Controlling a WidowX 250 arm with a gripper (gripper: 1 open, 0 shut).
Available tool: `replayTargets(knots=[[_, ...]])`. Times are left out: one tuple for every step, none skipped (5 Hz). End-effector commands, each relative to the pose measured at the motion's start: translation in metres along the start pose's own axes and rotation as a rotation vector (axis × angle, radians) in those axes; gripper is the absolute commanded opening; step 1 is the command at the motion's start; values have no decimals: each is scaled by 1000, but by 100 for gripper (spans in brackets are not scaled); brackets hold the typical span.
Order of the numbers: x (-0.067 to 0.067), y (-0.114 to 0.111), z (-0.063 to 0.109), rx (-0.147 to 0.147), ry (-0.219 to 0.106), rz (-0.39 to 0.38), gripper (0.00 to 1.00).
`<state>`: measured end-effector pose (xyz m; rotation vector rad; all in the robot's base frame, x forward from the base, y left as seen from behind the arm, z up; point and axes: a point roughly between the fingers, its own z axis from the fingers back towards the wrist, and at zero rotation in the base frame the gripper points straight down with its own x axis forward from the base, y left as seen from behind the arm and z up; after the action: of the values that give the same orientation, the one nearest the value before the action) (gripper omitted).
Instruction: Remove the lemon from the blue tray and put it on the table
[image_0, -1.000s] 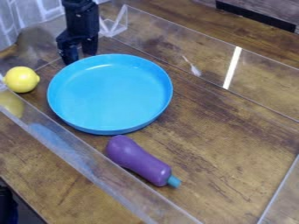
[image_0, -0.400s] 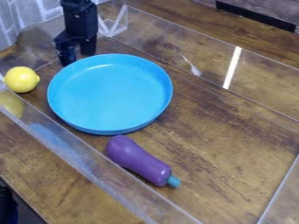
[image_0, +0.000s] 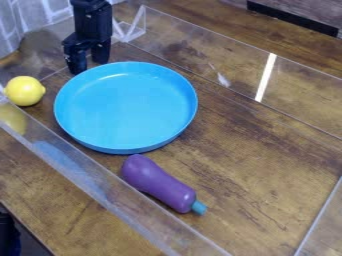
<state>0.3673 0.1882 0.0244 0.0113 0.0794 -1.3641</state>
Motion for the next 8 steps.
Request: replayTargets(knots=[[-7, 9, 33, 59, 18, 60, 100], [-6, 10, 41, 54, 17, 108, 100], [0, 14, 42, 56, 17, 100, 100], [6, 19, 42, 58, 17, 93, 100], [8, 19, 41, 64, 18, 53, 100], [6, 19, 41, 66, 15, 12, 100], [3, 22, 33, 68, 13, -26, 100], [0, 25, 26, 70, 11, -59, 100]])
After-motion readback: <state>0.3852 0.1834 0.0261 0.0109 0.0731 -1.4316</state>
